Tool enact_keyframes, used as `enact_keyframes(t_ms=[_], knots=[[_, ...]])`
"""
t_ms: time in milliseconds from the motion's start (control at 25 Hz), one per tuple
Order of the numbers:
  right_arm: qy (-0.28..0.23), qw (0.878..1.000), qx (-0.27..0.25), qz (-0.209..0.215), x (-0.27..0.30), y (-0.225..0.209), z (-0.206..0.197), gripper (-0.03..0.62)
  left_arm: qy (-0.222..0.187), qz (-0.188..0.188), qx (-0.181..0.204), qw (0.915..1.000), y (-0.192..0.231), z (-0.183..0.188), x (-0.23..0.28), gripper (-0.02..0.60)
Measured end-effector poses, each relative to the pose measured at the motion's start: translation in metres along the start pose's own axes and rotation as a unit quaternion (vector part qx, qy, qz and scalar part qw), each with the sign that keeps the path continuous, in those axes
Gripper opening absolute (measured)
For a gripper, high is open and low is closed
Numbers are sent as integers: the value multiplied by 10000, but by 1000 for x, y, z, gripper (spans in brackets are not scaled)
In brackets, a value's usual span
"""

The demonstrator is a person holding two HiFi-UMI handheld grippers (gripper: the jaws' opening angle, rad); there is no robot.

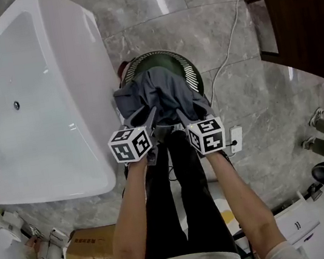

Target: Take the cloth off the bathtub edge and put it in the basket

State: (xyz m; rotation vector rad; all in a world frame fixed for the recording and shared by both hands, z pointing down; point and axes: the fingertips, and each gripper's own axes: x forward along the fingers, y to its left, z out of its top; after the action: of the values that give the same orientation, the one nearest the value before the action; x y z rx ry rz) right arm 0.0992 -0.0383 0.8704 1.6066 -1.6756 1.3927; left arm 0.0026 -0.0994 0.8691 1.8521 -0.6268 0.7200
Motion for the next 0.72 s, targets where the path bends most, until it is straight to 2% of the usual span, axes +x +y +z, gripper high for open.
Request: enact_keyframes(t_ms=[200, 440, 720], knots=[[-293, 9995, -52, 92, -9, 7, 13, 175, -9, -49, 138, 9999, -6, -1, -5, 161], [-300, 9992, -157, 189, -14, 15, 10, 175, 35, 0, 242, 9997, -8, -5, -7, 163], [-304, 9995, -116, 46, -45, 20, -1, 175, 148, -20, 713, 9973, -25, -13, -30, 163]])
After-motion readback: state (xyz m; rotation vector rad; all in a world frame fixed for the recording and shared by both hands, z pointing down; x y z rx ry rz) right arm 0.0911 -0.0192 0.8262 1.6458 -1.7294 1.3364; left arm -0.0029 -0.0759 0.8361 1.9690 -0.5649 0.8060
